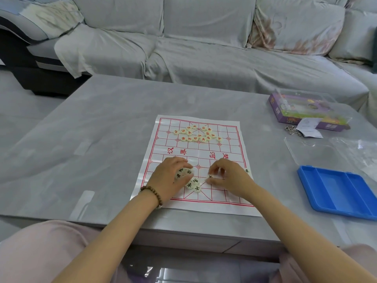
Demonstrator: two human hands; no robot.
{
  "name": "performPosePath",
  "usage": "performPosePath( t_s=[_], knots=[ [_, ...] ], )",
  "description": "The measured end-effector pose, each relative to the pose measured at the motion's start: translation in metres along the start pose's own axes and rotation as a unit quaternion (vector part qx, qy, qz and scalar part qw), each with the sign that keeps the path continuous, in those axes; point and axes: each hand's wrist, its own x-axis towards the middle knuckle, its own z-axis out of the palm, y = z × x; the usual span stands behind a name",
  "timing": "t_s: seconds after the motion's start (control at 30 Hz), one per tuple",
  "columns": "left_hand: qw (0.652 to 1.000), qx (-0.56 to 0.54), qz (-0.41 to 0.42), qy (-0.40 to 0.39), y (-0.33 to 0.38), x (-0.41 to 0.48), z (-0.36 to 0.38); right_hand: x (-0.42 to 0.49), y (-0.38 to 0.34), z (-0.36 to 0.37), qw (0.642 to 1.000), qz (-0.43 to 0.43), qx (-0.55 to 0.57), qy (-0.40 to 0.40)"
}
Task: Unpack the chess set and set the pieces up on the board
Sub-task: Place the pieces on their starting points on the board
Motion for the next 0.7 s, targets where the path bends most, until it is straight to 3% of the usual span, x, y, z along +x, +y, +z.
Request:
performPosePath(
  t_s=[0.1, 0.23, 0.43, 0.6, 0.7],
  knots=[
    [0.999, 0.034, 0.014, -0.008, 0.009, 0.003, 0.003, -0.004, 0.001, -0.003, 0.999, 0.0, -0.043, 0.0],
    [0.997, 0.071, 0.022, -0.038, 0.016, 0.008, 0.008, -0.008, 0.008, -0.01, 0.999, -0.018, 0.011, -0.045],
    [0.99, 0.108, 0.025, -0.09, 0.023, 0.022, 0.016, -0.001, 0.019, -0.007, 0.997, -0.014, -0.056, 0.054],
    [0.983, 0.144, 0.023, -0.115, 0.028, 0.032, 0.023, 0.0, 0.027, -0.019, 0.999, -0.03, -0.031, -0.019],
    [0.977, 0.169, 0.02, -0.129, 0.031, 0.034, 0.025, 0.005, 0.032, -0.019, 0.998, -0.022, -0.046, 0.024]
  ],
)
